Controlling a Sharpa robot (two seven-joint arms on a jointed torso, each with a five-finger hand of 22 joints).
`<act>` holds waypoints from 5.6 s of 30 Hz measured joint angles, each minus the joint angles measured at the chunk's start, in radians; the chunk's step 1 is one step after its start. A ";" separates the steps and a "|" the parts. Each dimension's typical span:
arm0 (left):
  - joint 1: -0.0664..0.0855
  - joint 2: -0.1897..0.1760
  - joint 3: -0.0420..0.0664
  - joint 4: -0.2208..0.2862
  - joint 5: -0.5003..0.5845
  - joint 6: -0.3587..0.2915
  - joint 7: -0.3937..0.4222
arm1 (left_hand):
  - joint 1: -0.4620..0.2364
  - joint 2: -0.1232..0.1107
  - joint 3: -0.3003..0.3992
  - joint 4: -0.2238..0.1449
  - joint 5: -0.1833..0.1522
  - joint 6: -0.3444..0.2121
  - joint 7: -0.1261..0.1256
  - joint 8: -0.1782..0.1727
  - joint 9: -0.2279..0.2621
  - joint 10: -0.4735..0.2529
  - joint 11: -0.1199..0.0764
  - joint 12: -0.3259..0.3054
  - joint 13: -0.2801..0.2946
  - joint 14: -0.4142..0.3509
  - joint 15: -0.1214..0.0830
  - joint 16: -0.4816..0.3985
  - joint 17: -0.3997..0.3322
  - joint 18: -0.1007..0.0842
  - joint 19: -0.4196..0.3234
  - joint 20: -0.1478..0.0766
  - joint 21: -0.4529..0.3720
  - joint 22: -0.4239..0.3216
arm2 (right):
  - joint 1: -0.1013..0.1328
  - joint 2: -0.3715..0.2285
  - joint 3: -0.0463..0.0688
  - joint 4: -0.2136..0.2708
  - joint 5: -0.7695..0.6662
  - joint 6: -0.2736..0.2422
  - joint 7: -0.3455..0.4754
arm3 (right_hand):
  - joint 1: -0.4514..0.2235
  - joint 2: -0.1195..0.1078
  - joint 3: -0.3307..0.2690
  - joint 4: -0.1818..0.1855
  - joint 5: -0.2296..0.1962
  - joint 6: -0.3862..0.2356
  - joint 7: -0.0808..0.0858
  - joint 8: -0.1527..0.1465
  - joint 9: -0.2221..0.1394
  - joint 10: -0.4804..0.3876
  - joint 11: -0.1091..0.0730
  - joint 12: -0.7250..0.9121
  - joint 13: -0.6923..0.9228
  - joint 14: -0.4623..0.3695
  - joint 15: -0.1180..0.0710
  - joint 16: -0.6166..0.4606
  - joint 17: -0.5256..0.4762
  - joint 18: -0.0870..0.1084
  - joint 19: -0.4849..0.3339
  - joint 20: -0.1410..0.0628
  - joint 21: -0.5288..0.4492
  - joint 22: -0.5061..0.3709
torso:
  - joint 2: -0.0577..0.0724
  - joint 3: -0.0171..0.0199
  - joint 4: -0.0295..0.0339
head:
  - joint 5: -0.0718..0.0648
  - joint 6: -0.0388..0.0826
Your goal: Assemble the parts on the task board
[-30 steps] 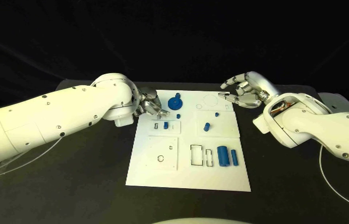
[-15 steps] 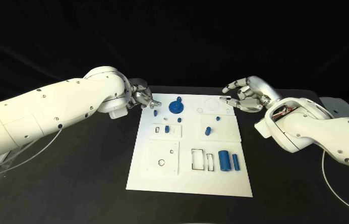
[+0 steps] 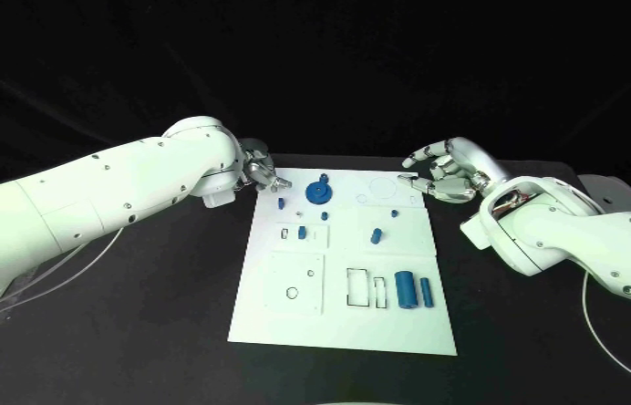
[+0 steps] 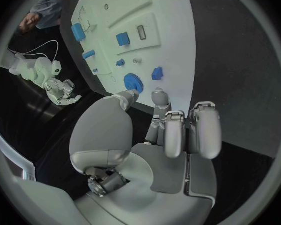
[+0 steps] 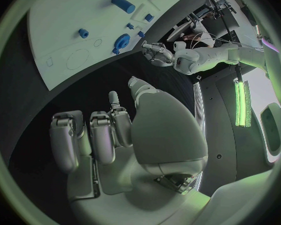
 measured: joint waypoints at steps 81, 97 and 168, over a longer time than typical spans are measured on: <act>-0.002 0.068 -0.033 -0.105 0.018 0.123 0.000 | 0.113 0.059 0.004 -0.010 0.000 0.041 -0.012 -0.004 -0.029 0.017 -0.009 0.047 0.023 0.000 0.000 0.000 0.000 0.000 0.004 0.004 0.008 0.019 | -0.002 0.012 0.000 -0.002 0.001 0.000 0.002 | 0.000 0.000 0.003 -0.003 0.000 0.000 0.000 0.004 0.001 0.000 0.000 0.000 0.000 0.000 0.000 0.000 0.000 0.000 0.000 0.000 0.000 -0.001 | -0.001 0.0020 0.0004 | -0.006 -0.027; -0.003 0.067 -0.034 -0.105 0.029 0.115 0.001 | 0.249 0.074 0.157 -0.045 0.003 0.031 -0.001 0.041 -0.039 0.029 -0.014 0.057 0.016 0.000 -0.007 0.000 0.000 0.000 0.004 0.003 0.012 0.018 | -0.003 0.014 0.000 -0.004 0.002 0.000 0.003 | 0.000 0.000 0.003 -0.003 0.000 0.000 0.000 0.004 0.001 0.000 0.000 0.000 0.000 0.000 0.000 0.000 0.000 0.000 0.000 0.000 0.000 0.000 | -0.002 0.0020 0.0000 | -0.003 -0.030; -0.059 -0.102 -0.063 0.234 -0.046 -0.021 0.008 | 0.079 -0.025 0.335 -0.119 0.061 0.062 -0.025 0.150 0.032 0.140 -0.046 0.208 0.155 0.004 -0.025 0.000 0.000 -0.015 0.000 -0.008 0.035 0.018 | -0.014 0.014 0.000 -0.009 0.011 0.000 0.009 | -0.005 0.005 0.008 -0.003 0.000 0.000 0.000 0.004 0.001 0.000 0.000 0.000 0.000 -0.004 -0.004 0.000 0.000 0.000 0.000 0.000 -0.004 -0.001 | -0.008 0.0032 0.0068 | 0.008 -0.035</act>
